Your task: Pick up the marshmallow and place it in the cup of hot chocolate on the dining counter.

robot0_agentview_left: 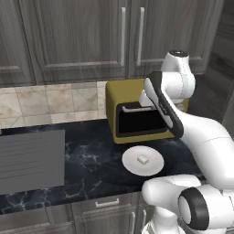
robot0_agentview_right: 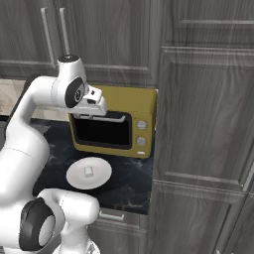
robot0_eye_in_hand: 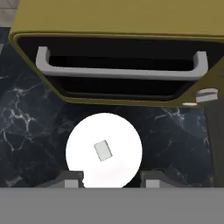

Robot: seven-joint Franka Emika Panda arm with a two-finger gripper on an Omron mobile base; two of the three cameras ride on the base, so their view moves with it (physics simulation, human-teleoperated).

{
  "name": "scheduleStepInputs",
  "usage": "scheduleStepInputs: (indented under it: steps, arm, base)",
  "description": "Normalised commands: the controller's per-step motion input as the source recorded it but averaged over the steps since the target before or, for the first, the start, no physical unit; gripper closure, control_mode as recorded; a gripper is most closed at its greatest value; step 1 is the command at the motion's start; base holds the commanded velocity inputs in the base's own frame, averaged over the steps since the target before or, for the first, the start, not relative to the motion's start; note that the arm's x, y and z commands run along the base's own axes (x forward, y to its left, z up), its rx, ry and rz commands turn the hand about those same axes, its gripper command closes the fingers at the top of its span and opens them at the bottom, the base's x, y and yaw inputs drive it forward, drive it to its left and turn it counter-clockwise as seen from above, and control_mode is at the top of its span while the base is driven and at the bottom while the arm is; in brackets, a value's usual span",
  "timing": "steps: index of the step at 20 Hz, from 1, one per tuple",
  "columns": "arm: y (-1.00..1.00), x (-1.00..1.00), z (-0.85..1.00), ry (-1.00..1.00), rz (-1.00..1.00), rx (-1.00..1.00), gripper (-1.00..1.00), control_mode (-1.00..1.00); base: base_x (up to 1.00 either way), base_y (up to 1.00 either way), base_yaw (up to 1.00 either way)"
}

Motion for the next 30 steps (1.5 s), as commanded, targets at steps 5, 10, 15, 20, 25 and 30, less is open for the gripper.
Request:
scheduleStepInputs:
  steps: [5, 10, 15, 20, 25, 30]
  arm:
    - [0.0, -0.44, -0.1, -0.07, 0.0, 0.0, -1.0, -1.0]
    - [0.0, -0.83, -0.51, 0.0, 0.0, 0.0, -1.0, -1.0]
    - [0.08, -0.8, -0.66, 0.01, 0.0, -0.02, -1.0, -1.0]
    - [0.25, -0.5, -0.63, 0.0, 0.04, -0.03, -1.0, -1.0]
    - [0.15, -0.04, -0.44, 0.03, 0.11, 0.0, -1.0, -1.0]
    - [0.01, 0.12, -0.2, 0.02, 0.2, 0.0, -1.0, -1.0]
  base:
    - [0.0, 0.0, 0.0]
    - [0.0, 0.0, 0.0]
    - [0.0, 0.0, 0.0]
    - [0.0, 0.0, 0.0]
    - [0.0, 0.0, 0.0]
    - [0.0, 0.0, 0.0]
